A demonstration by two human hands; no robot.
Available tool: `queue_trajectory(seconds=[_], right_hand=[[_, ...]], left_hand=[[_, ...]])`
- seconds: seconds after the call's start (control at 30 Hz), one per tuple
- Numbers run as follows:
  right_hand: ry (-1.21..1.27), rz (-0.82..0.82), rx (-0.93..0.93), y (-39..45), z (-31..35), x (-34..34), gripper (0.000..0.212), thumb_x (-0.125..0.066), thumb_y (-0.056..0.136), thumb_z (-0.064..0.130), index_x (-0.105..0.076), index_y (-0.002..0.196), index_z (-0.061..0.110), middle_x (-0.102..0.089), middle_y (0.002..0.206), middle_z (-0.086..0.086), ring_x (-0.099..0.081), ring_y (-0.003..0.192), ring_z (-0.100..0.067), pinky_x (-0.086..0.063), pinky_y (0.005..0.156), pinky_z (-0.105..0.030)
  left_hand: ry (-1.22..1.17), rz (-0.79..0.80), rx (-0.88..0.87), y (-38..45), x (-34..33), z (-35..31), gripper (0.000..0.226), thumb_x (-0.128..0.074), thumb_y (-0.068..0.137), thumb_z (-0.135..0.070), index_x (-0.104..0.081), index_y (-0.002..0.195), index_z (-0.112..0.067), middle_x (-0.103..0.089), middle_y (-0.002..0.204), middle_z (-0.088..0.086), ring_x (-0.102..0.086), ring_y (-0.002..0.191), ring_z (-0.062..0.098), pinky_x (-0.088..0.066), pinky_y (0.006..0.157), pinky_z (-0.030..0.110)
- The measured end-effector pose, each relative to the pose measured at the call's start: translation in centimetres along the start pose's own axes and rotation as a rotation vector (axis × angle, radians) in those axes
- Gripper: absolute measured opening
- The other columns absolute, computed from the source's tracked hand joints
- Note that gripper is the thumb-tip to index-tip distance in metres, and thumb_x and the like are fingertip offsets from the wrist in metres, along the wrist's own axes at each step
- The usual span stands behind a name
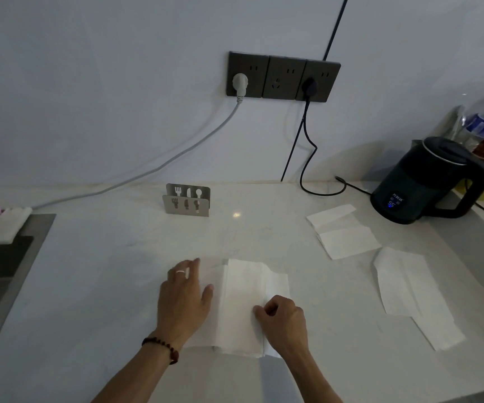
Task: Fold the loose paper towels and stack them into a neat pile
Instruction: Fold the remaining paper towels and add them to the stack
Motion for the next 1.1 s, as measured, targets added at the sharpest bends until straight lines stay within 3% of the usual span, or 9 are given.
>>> queue_trajectory(seconds=[0.07,0.17,0.27,0.47,0.7,0.77,0.87,0.97,1.1], right_hand=[[0.041,-0.063,-0.023,0.1,-0.2,0.4,0.017,-0.064,0.085,0.038,-0.060,0.082,0.022,-0.063,0.079,0.009,-0.060,0.073,-0.008,-0.049,0.063,-0.023],[0.020,-0.142,-0.044,0.5,-1.3,0.8,0.033,-0.069,0.083,0.032,-0.054,0.111,0.021,-0.056,0.110,0.005,-0.055,0.102,-0.016,-0.047,0.077,-0.027],[-0.105,-0.127,-0.049,0.8,-2.3,0.9,0.055,-0.071,0.079,0.021,-0.045,0.127,0.018,-0.046,0.126,-0.002,-0.047,0.113,-0.022,-0.045,0.085,-0.029],[0.110,-0.053,-0.173,1.2,-2.6,0.7,0.049,-0.062,0.081,0.005,-0.046,0.126,0.013,-0.052,0.121,-0.006,-0.059,0.099,-0.025,-0.051,0.086,-0.034],[0.753,0.042,-0.264,0.5,-1.9,3.6,0.021,-0.061,0.080,-0.004,-0.075,0.088,0.011,-0.075,0.081,-0.005,-0.069,0.080,-0.027,-0.057,0.067,-0.035],[0.735,0.083,-0.158,0.0,-0.8,4.4,0.022,-0.062,0.082,-0.001,-0.076,0.088,0.015,-0.075,0.080,-0.001,-0.071,0.077,-0.023,-0.056,0.064,-0.030],[0.656,0.215,0.034,-0.7,0.8,4.3,0.021,-0.064,0.084,0.004,-0.075,0.094,0.019,-0.075,0.084,-0.002,-0.071,0.080,-0.022,-0.060,0.069,-0.032],[0.600,0.351,0.175,-1.2,1.3,3.5,0.020,-0.064,0.088,0.007,-0.073,0.103,0.017,-0.074,0.088,-0.004,-0.069,0.079,-0.021,-0.058,0.072,-0.030],[0.494,0.147,0.173,-0.9,0.1,2.4,0.023,-0.056,0.091,0.004,-0.072,0.102,0.016,-0.073,0.083,0.001,-0.067,0.073,-0.012,-0.054,0.070,-0.022]], left_hand=[[0.029,0.020,-0.254,-0.5,-0.9,-1.4,0.050,-0.057,0.089,-0.037,-0.054,0.133,-0.014,-0.056,0.135,0.009,-0.050,0.129,0.029,-0.044,0.102,0.042],[0.105,0.244,-0.481,-1.5,-2.6,-3.1,0.062,-0.026,0.089,-0.049,-0.047,0.140,-0.023,-0.041,0.151,0.003,-0.026,0.146,0.024,-0.010,0.116,0.042],[0.180,0.401,-0.548,-1.9,-3.3,-3.8,0.069,-0.018,0.085,-0.056,-0.035,0.147,-0.030,-0.024,0.160,0.001,-0.006,0.150,0.025,0.012,0.114,0.046],[0.290,0.560,-0.566,-1.4,-3.4,-4.1,0.083,-0.009,0.075,-0.069,-0.021,0.151,-0.037,-0.007,0.163,-0.002,0.010,0.149,0.029,0.019,0.111,0.047],[0.098,0.530,-0.450,-0.9,-2.4,-4.2,0.063,-0.017,0.092,-0.055,-0.026,0.150,-0.033,-0.027,0.157,-0.011,-0.004,0.150,0.015,0.009,0.119,0.045],[-0.137,0.439,-0.337,-0.5,-1.3,-5.1,0.045,-0.030,0.103,-0.040,-0.040,0.145,-0.029,-0.047,0.146,-0.011,-0.030,0.142,0.010,-0.012,0.121,0.039],[-0.547,0.329,-0.026,0.3,0.7,-6.7,0.031,-0.040,0.102,-0.035,-0.067,0.110,-0.022,-0.071,0.108,-0.010,-0.064,0.104,0.010,-0.048,0.092,0.028],[-0.786,0.343,0.251,1.1,1.2,-6.6,0.040,-0.047,0.097,-0.042,-0.063,0.080,-0.010,-0.069,0.079,0.001,-0.064,0.076,0.014,-0.048,0.071,0.028],[-0.713,0.314,0.289,1.3,0.4,-5.1,0.006,-0.066,0.088,-0.022,-0.069,0.091,-0.018,-0.071,0.082,-0.002,-0.065,0.079,0.015,-0.050,0.070,0.024]])
Point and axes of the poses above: each hand's wrist, its own y-axis towards the middle knuckle, its own x-axis out of the back of the hand, z = x × y, the point moved 1 cm from there along y, towards the middle knuckle
